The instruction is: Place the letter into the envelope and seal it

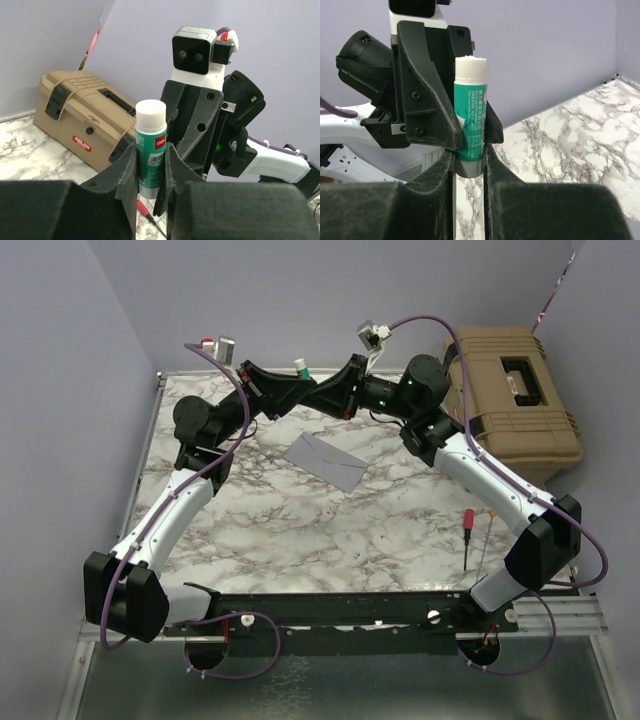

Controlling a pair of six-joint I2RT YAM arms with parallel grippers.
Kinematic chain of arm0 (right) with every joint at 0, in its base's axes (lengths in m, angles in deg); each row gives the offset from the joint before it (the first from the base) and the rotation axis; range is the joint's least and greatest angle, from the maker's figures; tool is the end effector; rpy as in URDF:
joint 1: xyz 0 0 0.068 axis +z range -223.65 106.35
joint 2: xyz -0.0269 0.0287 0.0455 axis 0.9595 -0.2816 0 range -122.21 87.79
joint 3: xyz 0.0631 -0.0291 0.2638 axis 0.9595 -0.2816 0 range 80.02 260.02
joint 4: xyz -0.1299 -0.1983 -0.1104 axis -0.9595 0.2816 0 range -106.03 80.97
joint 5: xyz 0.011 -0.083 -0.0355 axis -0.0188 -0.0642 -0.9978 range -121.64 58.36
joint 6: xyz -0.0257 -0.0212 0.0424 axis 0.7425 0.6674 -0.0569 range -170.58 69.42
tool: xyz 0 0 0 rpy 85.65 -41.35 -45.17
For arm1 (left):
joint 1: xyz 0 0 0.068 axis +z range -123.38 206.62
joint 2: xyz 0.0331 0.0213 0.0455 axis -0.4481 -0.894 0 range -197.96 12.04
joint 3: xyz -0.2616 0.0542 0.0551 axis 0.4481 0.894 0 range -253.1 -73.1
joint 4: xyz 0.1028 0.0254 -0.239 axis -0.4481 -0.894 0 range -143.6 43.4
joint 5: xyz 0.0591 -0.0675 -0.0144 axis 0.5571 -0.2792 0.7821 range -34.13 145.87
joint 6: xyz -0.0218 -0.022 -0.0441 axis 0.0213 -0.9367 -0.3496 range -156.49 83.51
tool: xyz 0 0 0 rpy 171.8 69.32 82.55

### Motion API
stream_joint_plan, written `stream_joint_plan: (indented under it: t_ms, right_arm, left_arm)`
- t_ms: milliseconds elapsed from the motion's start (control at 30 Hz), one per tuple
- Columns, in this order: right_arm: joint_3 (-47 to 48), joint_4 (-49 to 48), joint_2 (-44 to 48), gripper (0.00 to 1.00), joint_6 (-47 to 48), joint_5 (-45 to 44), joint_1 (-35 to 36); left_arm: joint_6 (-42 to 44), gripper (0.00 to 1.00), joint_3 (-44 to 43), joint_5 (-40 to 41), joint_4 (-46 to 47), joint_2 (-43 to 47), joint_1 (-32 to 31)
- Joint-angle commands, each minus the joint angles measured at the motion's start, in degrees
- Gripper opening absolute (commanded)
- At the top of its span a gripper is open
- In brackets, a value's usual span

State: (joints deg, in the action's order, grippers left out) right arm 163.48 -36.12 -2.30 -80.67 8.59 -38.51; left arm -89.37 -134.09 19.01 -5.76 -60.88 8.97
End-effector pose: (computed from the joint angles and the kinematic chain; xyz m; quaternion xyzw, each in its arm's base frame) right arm 0.2886 0.2313 0.4325 -0.2953 0.5691 0.5767 0.5062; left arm 0.2644 -0.1065 0.4234 0.1136 0.5420 -0.6029 0.5743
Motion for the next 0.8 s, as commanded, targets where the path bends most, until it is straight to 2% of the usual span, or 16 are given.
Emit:
stream_joint_plan:
  t_ms: [0, 33, 67, 200, 267, 400, 533, 700, 767]
  right_arm:
    - [-0.1, -4.2, -0.2, 0.0, -0.8, 4.1, -0.4]
    - [-0.1, -3.5, -0.1, 0.0, -0.2, 4.6, -0.5]
    - [-0.1, -2.1, -0.1, 0.05, 0.6, 5.0, -0.5]
    - [-0.1, 5.5, 0.9, 0.53, 5.5, 3.3, -1.0]
    - [-0.8, 10.3, 1.9, 0.65, 8.3, 0.3, -1.3]
    - [-2.8, 19.2, 3.3, 0.68, 12.3, -7.4, -2.7]
    - [-1.5, 33.1, 1.3, 0.68, 14.8, -24.2, -3.4]
    - [2.9, 50.6, -6.6, 0.68, 8.5, -47.0, -7.0]
    - [2.5, 54.6, -9.8, 0.68, 4.8, -50.3, -9.5]
  left_arm:
    - [1.1, 0.08, 0.9, -1.2, 0.0, 0.8, 0.0]
    - [1.4, 0.02, 1.0, -1.0, 0.0, 0.8, 0.0]
    - [1.7, 0.0, 1.0, -0.6, 0.0, 0.8, 0.0]
    - [3.9, 0.0, 1.4, 2.5, -1.6, 1.1, 0.0]
    - [6.3, 0.0, 1.6, 5.7, -4.4, 1.4, 0.0]
    - [12.2, 0.0, 2.1, 14.3, -11.6, 2.5, 0.0]
    - [17.0, 0.0, 2.7, 22.8, -18.8, 3.5, 0.0]
    - [20.2, 0.0, 3.1, 22.8, -21.8, 3.3, 0.1]
    - [20.2, 0.0, 3.1, 21.0, -21.9, 2.9, 0.0]
